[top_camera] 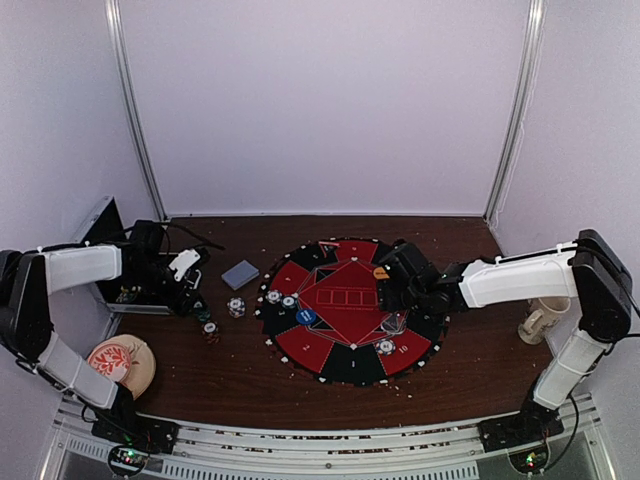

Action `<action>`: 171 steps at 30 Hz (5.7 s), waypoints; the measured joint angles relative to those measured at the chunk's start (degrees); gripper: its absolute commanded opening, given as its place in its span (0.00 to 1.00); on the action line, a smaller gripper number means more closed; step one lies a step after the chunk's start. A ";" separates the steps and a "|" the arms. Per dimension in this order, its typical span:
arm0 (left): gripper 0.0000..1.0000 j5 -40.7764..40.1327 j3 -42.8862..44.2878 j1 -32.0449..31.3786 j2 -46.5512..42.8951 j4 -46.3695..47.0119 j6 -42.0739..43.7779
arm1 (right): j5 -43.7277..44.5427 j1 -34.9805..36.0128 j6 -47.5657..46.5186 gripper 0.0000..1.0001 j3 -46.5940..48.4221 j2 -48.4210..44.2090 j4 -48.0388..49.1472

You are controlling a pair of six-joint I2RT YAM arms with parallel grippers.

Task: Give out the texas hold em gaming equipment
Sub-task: Pick up the pile of poker chips from the pile of poker chips, then place the pile of poker chips at the dealer area.

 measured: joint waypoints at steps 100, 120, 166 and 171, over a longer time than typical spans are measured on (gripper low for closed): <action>0.23 -0.66 60.81 -57.46 46.05 -10.78 1.27 | 2.54 -22.21 2.73 0.85 -23.43 -27.91 5.25; 0.23 -1.64 65.51 -61.72 54.21 -12.07 1.75 | 0.55 -22.23 2.71 0.85 -23.50 -27.54 6.16; 0.75 -10.60 64.87 -61.99 54.47 -8.63 3.41 | -1.86 -22.25 2.62 0.85 -23.82 -27.45 7.39; 0.86 -10.99 63.58 -61.75 49.57 -10.62 3.06 | -2.45 -22.27 2.60 0.84 -23.82 -27.43 7.48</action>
